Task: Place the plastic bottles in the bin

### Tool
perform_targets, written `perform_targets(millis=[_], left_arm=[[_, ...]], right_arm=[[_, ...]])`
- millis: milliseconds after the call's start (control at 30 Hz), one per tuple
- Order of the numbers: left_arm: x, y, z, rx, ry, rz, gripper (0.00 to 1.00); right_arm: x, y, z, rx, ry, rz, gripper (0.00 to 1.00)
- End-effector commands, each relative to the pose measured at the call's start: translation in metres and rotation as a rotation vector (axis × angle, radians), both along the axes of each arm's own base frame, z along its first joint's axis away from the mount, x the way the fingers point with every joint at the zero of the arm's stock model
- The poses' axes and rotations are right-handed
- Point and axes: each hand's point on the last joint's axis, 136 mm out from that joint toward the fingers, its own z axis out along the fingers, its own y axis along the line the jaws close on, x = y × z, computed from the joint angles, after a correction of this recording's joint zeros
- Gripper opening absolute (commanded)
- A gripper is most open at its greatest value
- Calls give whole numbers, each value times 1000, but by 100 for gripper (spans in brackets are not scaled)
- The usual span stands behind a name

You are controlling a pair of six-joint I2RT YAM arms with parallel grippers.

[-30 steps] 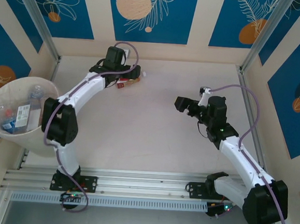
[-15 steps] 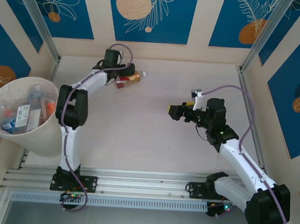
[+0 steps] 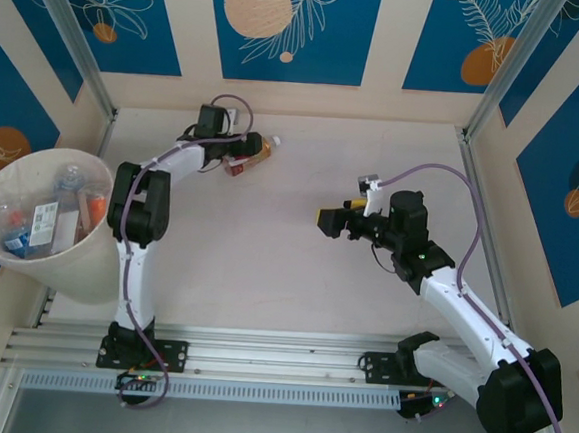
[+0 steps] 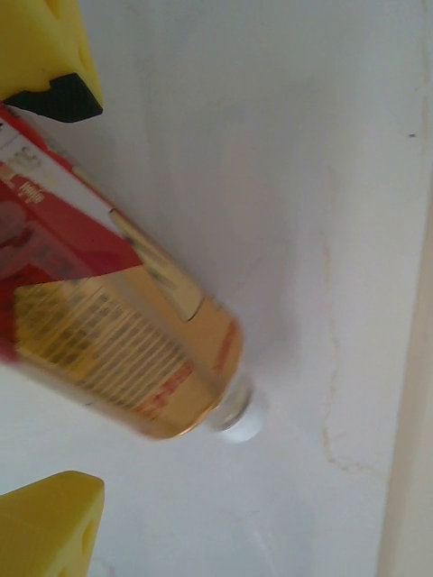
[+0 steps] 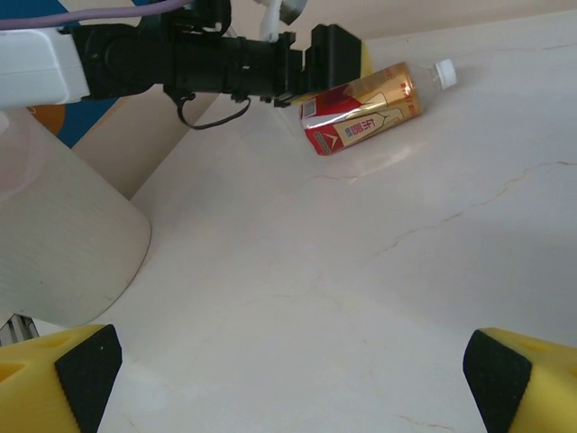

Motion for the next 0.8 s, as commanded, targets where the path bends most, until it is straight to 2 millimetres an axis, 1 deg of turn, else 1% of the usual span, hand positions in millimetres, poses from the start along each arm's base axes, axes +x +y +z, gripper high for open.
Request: perform_targets(millis=[0, 67, 133, 200, 267, 367, 433, 500, 533, 600, 667, 767], left_arm=[[-19, -19, 20, 79, -66, -118, 100], [-28, -26, 10, 138, -51, -163, 100], [-32, -25, 1, 219, -38, -154, 100], [-32, -21, -5, 324, -26, -120, 100], [-28, -18, -8, 417, -23, -100, 100], [-19, -12, -17, 547, -5, -83, 100], [-16, -15, -22, 561, 26, -104, 100], [-16, -23, -31, 546, 70, -148, 100], [-15, -24, -32, 542, 79, -152, 100], [-11, -18, -35, 569, 97, -111, 100], [-7, -16, -35, 586, 114, -108, 100], [-7, -22, -36, 585, 146, -149, 98]], right_arm=[[2, 1, -1, -13, -35, 1, 99], [3, 2, -4, -17, -30, 2, 100], [4, 3, -7, -21, -23, 3, 100], [4, 3, -9, -27, -17, 2, 99], [4, 2, -11, -34, -11, -5, 100], [5, 1, -12, -43, -11, -14, 100], [5, -1, -14, -50, -8, -20, 100], [5, -2, -16, -57, -3, -29, 100], [5, -3, -17, -58, -1, -35, 100], [6, -4, -21, -64, 8, -45, 99], [6, -5, -22, -67, 10, -49, 100], [6, -7, -25, -76, 17, -56, 100]])
